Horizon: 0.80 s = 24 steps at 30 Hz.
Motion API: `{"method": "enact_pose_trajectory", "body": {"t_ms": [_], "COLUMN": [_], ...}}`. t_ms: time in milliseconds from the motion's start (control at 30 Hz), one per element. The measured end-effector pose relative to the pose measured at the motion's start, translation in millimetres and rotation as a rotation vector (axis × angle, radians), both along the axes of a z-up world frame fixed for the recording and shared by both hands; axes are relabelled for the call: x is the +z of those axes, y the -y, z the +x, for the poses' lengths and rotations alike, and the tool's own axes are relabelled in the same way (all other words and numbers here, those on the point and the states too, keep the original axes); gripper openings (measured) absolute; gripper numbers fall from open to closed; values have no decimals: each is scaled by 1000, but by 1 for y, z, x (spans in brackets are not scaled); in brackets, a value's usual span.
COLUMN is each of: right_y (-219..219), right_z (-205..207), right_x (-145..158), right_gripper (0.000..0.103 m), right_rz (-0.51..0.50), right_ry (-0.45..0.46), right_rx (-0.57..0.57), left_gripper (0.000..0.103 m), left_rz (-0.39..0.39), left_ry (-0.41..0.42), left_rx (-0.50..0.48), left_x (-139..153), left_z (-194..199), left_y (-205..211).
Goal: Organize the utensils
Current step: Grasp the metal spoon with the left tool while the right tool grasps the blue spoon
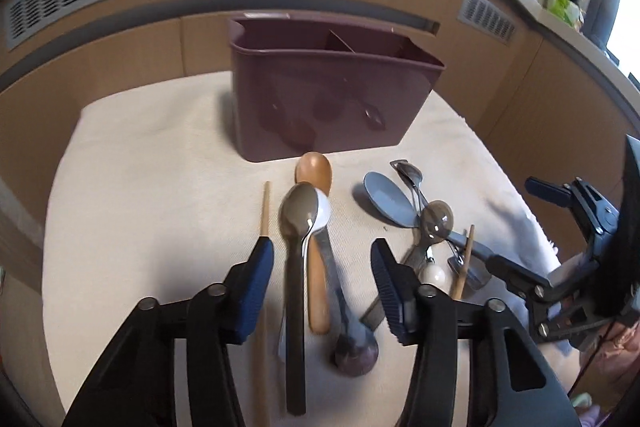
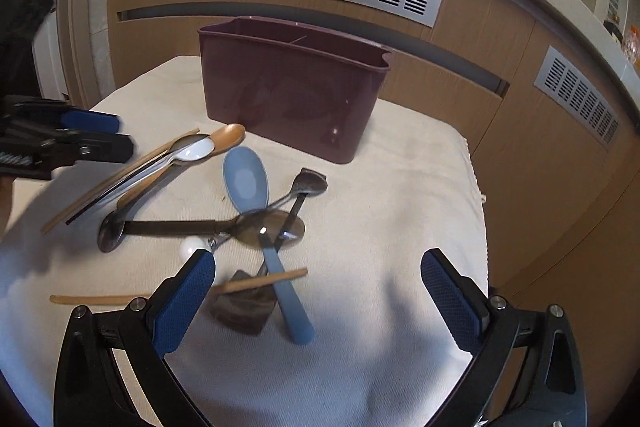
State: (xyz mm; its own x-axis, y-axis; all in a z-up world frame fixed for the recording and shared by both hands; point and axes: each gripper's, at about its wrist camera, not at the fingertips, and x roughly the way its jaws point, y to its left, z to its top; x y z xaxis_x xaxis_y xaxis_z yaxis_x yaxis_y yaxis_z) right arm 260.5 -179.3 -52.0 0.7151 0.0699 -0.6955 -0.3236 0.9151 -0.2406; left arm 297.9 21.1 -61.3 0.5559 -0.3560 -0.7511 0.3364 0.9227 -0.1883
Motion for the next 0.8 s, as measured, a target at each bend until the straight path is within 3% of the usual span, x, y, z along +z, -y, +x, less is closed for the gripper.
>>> {"method": "enact_pose_trajectory", "body": {"t_ms": [133,233,367,467,733,800], "right_y": [9,15,20,22,9,-1], "right_z": [-9,-14,-15,-14,-3,7], "right_x": [2,2,-2,-5,7,12], "right_gripper": [102,102,102,102,101,88], "right_rz": [1,22,43,59,61,64], "right_ry": [26,31,26,12,13,-2], "right_rx": [-10,-12,-15,-14,58,104], "left_gripper": [37,36,36,36,19,19], "left_rz": [17,-17,38,22,58,54], "left_ry": [-84,-172,-206,-241,-162,-158], "left_rx": [-7,10,51,61,66,71], "left_x": [-6,-11,-17,-26,-23,-24], "left_z": [25,40,50,57,30,21], "left_y": [7,6,7,5,7,2]}}
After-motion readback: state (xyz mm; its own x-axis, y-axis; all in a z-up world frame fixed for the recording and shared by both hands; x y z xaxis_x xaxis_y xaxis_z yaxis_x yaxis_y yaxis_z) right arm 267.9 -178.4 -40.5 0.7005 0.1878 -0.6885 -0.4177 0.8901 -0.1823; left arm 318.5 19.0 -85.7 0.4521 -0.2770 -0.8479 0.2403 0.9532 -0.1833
